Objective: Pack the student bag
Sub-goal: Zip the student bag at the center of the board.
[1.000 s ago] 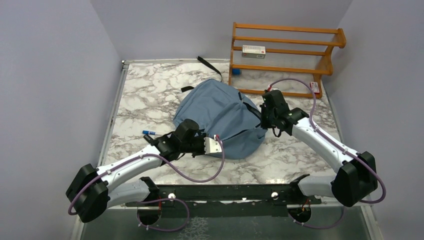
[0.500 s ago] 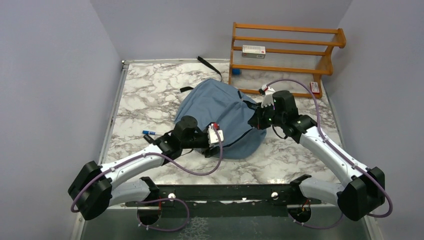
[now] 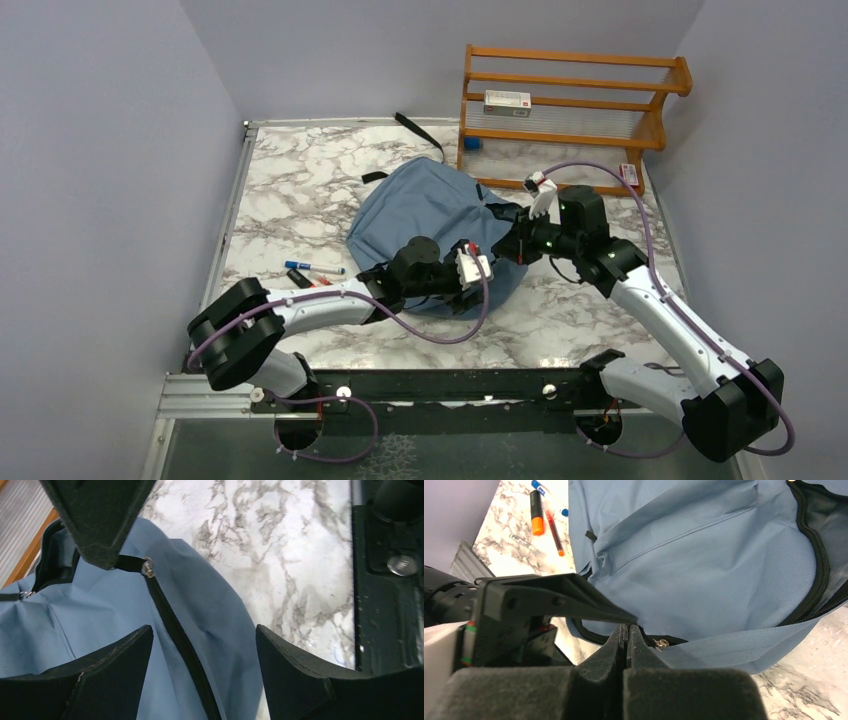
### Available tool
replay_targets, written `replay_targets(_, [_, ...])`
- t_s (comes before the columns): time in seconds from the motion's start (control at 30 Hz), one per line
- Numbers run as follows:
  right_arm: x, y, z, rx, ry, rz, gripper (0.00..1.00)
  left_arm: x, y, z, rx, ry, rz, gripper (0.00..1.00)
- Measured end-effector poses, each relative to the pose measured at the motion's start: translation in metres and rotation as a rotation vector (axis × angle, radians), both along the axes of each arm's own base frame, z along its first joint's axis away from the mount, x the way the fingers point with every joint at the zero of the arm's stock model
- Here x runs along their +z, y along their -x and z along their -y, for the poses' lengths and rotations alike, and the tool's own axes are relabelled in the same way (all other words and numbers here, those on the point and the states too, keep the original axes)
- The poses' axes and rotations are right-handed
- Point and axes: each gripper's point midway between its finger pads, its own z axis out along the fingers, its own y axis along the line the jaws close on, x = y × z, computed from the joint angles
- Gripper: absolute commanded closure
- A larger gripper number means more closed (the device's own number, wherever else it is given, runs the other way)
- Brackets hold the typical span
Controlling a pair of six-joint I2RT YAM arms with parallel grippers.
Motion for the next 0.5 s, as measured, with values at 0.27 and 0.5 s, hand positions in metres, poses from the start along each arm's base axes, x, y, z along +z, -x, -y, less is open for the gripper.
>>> replay_targets(0.27, [0.001, 0.01, -0.002, 0.006, -0.041, -0.031, 1.0, -0.01, -0.035, 0.004, 0.193, -0.01, 0.029, 0.57])
replay_targets(0.5, [-0.001, 0.009, 0.001, -0.03, -0.039, -0.042, 1.0, -0.011, -0.035, 0.003, 0.224, 0.004, -0.008, 0.93])
